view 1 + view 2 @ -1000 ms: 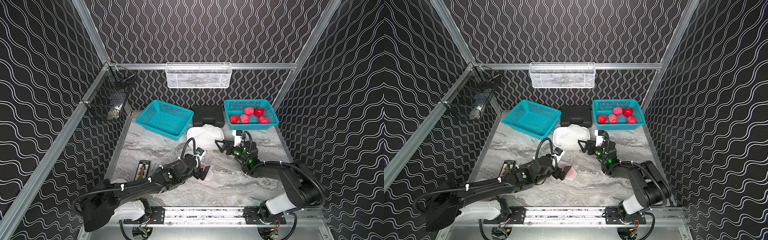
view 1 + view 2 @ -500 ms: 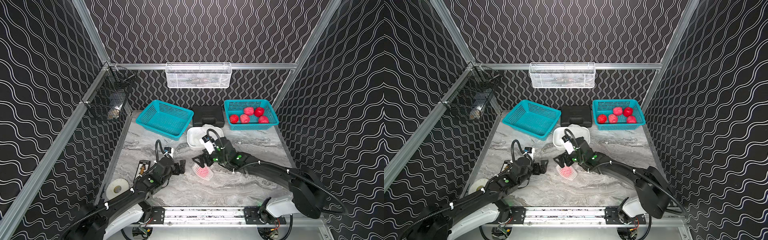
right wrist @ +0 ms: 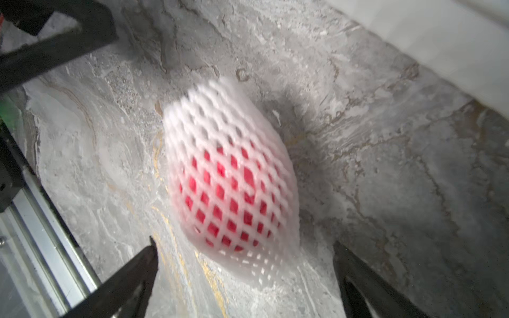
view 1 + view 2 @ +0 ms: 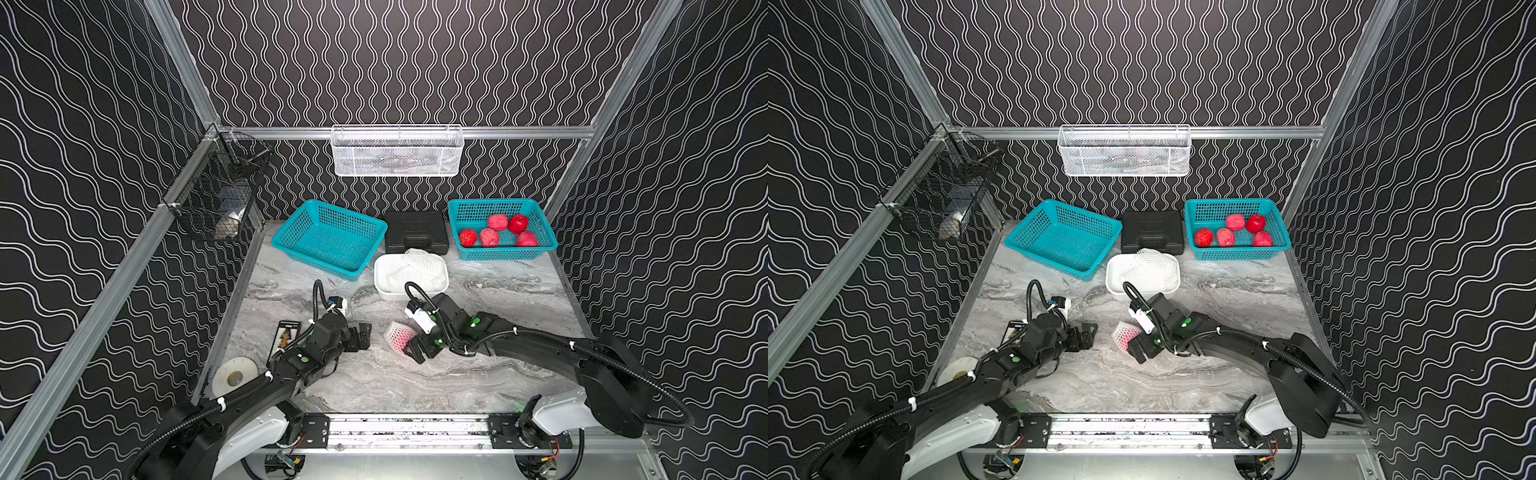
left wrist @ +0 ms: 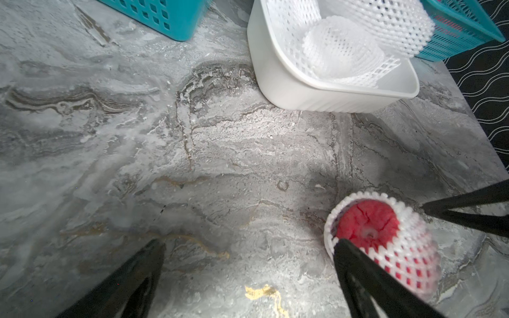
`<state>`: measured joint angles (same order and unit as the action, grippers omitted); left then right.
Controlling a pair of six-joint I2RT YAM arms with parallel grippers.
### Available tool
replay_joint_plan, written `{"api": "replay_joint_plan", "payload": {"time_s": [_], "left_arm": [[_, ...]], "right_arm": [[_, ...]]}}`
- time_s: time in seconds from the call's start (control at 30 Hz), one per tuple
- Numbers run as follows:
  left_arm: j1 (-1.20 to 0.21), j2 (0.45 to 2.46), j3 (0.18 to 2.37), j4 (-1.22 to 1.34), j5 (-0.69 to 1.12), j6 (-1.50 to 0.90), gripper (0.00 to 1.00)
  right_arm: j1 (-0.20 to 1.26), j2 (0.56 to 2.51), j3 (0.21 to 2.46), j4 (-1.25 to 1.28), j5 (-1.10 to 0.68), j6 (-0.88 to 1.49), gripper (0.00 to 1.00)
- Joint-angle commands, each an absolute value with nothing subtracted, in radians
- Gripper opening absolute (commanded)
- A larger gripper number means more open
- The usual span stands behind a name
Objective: Remove foam nets from apples
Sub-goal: Remove the foam net from the apple.
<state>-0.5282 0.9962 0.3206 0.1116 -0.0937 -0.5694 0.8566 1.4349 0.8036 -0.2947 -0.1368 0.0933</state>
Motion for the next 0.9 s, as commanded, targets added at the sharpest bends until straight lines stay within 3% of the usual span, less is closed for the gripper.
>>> {"api": "replay_joint_plan", "payload": {"time_s": [0.0,0.4,0.53,0.63,0.87], "left_arm": [[-0.527,1.010,0.326,0.158,-0.065,-0.561,0.99],[-0.526,1.029,0.338,0.174,-0.039,-0.544,1.00],[-0.526,1.026,0.341,0.165,-0.036,-0.542,0.99],[-0.525,1.016,0.342,0.152,-0.045,-0.533,0.99],[-0.526,1.031,0.345,0.162,-0.047,-0.529,0.99]], "right_arm": [[0.858,1.435,0.799,-0.291,-0.180,0.084,1.00],[0.861,1.632,0.927,-0.399,-0.246,0.043,1.00],[0.865,1.670,0.936,-0.386,-0.239,0.036,0.94],[0.866,1.679,0.938,-0.381,-0.215,0.043,0.82],[0.867,1.621,0.933,-0.386,-0.180,0.042,0.44]]}}
